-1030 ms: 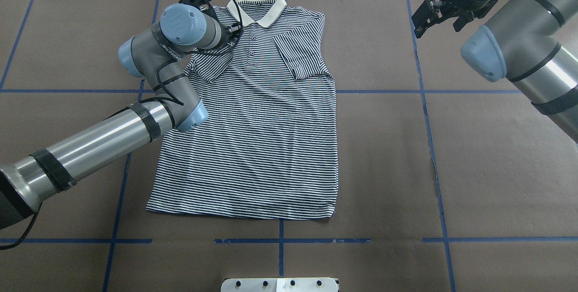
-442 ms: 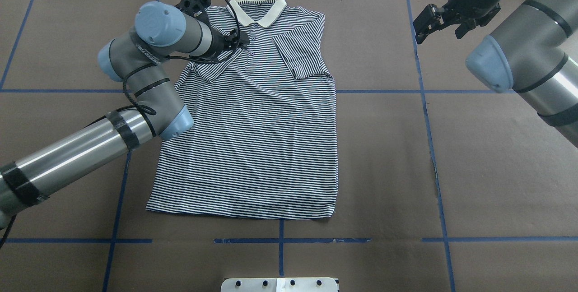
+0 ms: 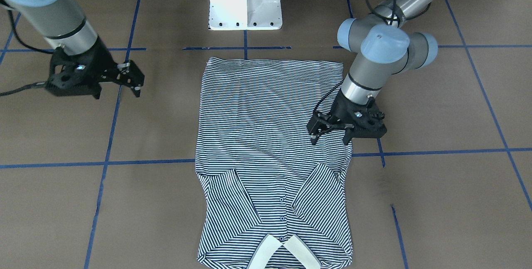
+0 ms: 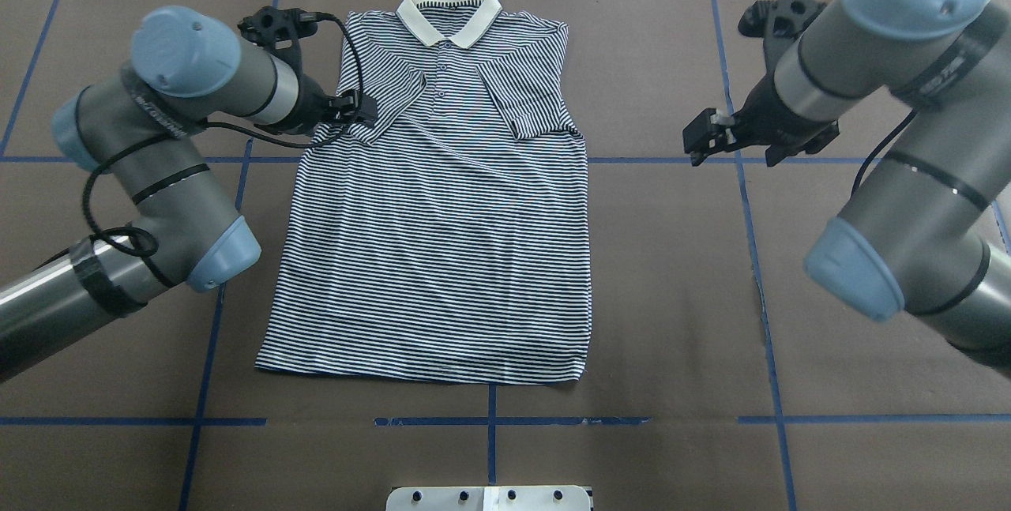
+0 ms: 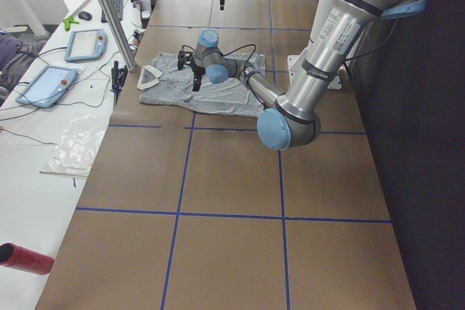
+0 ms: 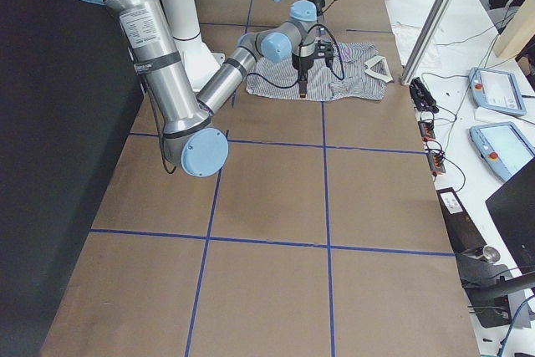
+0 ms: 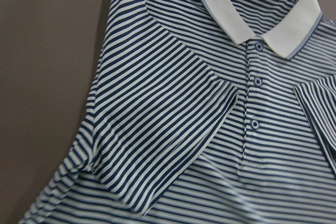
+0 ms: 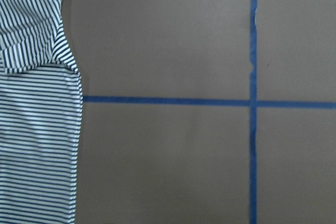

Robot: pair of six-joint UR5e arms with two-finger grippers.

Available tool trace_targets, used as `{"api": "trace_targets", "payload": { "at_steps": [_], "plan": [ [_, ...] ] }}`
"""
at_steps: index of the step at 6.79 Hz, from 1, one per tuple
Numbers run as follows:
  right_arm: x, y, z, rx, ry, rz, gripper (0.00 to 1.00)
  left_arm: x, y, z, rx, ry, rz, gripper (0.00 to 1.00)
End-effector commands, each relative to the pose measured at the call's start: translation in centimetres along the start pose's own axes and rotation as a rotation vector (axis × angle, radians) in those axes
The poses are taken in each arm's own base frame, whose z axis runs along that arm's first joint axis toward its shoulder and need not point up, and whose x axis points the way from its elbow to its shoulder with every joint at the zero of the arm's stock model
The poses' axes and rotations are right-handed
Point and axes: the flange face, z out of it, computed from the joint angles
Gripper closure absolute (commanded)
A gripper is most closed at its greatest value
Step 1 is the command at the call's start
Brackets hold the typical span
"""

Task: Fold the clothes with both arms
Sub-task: 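Move both grippers down to the hem corners nearest the robot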

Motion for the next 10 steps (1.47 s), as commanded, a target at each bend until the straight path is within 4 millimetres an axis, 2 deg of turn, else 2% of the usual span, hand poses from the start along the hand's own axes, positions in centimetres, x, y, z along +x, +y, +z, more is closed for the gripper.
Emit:
{"api": "trace_targets", "payload": {
  "at_steps": [1,2,3,4,6,7,9,10],
  "plan": [
    [-7.5,12.4,4.2,0.049,-0.062,0.184,0.00,-2.3,1.4,-5.2,-0.003,-0.041,0.085,0.00],
    [-9.9,17.6,7.0,0.048,-0.040,0.208,0.00,-3.0,1.5,-5.1,-0.004,-0.052,0.090,0.00],
    [-11.2,19.8,9.7,0.035,-0.006,0.185,0.00,-3.1,1.4,-5.1,-0.003,-0.054,0.089,0.00],
    [-11.7,20.7,12.0,0.023,0.028,0.189,0.00,-3.1,1.4,-5.1,-0.003,-0.054,0.089,0.00],
    [-12.8,20.6,15.0,0.018,0.070,0.182,0.00,-3.2,1.5,-5.0,-0.003,-0.056,0.089,0.00],
    [-13.7,20.4,15.6,0.018,0.074,0.179,0.00,-3.3,1.4,-5.1,-0.001,-0.056,0.088,0.00],
    [-13.7,21.0,16.8,0.008,0.096,0.176,0.01,-3.3,1.4,-5.1,-0.001,-0.056,0.086,0.00],
    [-13.8,21.1,16.9,0.006,0.096,0.172,0.05,-3.6,1.5,-5.0,-0.004,-0.061,0.084,0.00]
  ]
}}
